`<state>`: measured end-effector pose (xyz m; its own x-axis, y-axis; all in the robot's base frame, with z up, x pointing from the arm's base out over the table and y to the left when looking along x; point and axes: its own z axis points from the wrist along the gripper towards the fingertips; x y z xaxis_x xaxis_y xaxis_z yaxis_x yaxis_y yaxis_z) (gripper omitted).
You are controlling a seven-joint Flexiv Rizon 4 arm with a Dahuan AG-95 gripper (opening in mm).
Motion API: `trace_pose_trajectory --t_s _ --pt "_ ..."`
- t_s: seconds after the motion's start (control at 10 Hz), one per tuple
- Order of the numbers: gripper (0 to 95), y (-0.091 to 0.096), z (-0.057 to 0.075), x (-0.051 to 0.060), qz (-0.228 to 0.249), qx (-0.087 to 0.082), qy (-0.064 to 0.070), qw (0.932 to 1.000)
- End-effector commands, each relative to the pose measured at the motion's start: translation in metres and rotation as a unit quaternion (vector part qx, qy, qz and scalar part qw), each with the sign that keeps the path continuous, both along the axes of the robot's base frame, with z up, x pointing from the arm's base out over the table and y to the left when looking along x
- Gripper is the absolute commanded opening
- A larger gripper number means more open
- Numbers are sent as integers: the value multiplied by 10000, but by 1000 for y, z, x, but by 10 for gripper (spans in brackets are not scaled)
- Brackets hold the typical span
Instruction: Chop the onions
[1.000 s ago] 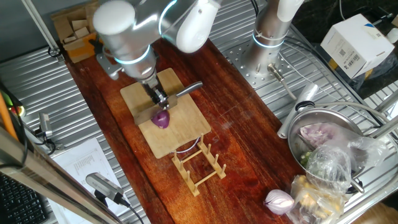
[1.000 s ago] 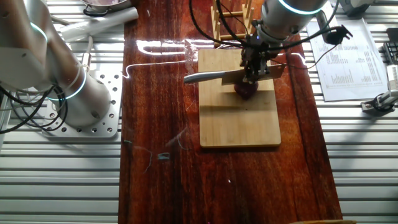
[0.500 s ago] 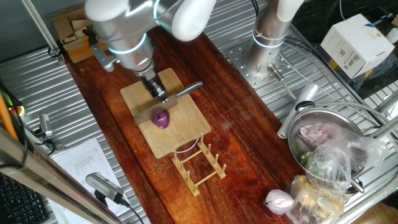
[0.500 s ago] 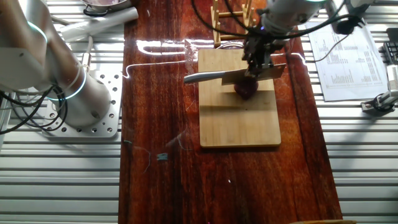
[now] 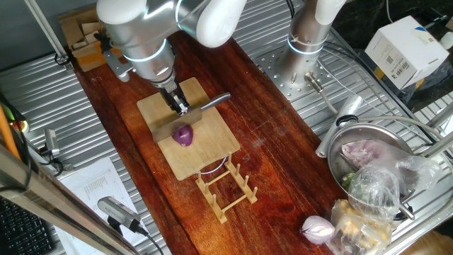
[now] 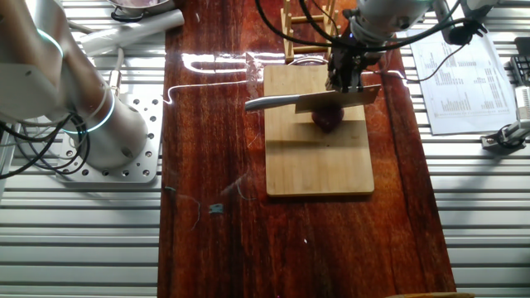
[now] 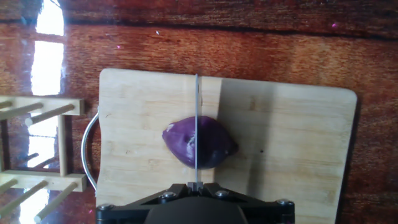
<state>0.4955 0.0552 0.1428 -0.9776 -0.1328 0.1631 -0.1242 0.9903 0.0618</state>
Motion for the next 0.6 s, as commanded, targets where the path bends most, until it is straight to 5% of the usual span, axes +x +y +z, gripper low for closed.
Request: trace_pose_trajectory --t_s 0.1,0.6 --pt "0 2 -4 0 -3 -65 30 10000" --pt "0 1 -7 0 18 -106 41 9999"
